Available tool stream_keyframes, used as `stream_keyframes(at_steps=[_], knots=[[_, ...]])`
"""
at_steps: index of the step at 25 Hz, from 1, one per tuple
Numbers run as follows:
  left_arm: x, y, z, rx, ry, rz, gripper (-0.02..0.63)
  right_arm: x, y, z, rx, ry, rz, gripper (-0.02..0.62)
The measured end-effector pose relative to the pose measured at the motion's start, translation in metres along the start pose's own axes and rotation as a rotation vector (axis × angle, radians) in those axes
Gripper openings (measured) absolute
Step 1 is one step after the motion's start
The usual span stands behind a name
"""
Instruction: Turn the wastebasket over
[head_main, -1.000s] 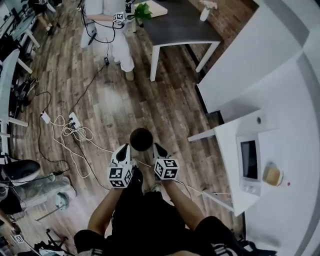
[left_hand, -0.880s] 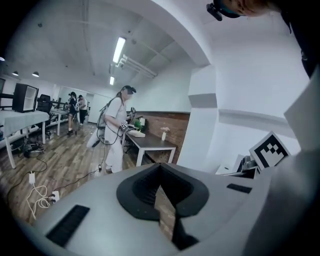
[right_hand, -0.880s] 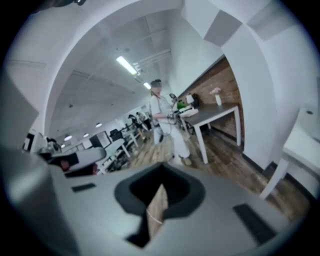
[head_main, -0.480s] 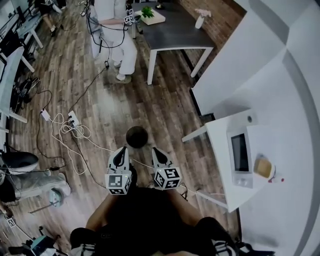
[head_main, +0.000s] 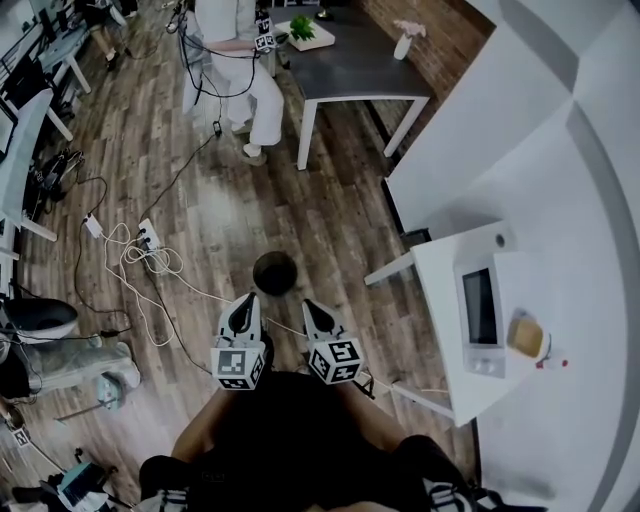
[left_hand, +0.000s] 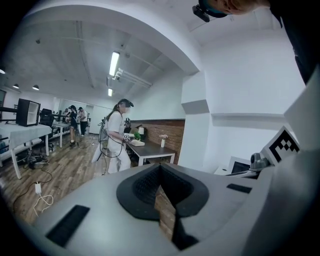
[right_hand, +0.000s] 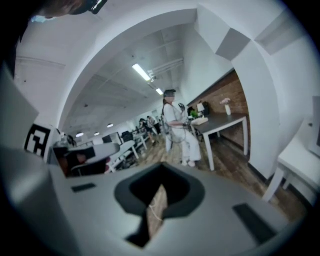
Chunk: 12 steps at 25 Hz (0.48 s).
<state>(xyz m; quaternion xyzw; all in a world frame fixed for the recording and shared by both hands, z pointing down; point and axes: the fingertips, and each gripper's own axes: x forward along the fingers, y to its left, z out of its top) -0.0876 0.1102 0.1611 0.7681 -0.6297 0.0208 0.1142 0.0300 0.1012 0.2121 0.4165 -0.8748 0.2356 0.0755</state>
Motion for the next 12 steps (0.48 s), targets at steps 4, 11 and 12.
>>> stream_keyframes(at_steps=[4, 11, 12], knots=[[-0.001, -0.002, -0.002, -0.014, 0.003, 0.001, 0.034, -0.002, -0.001, 0.002, 0.002, 0.001, -0.002, 0.032], [0.007, 0.008, 0.003, -0.024, -0.003, 0.002, 0.034, 0.005, -0.002, 0.003, 0.007, 0.0, -0.004, 0.032], [0.008, 0.009, 0.004, -0.027, -0.004, 0.003, 0.034, 0.006, -0.001, 0.003, 0.007, 0.002, -0.004, 0.031]])
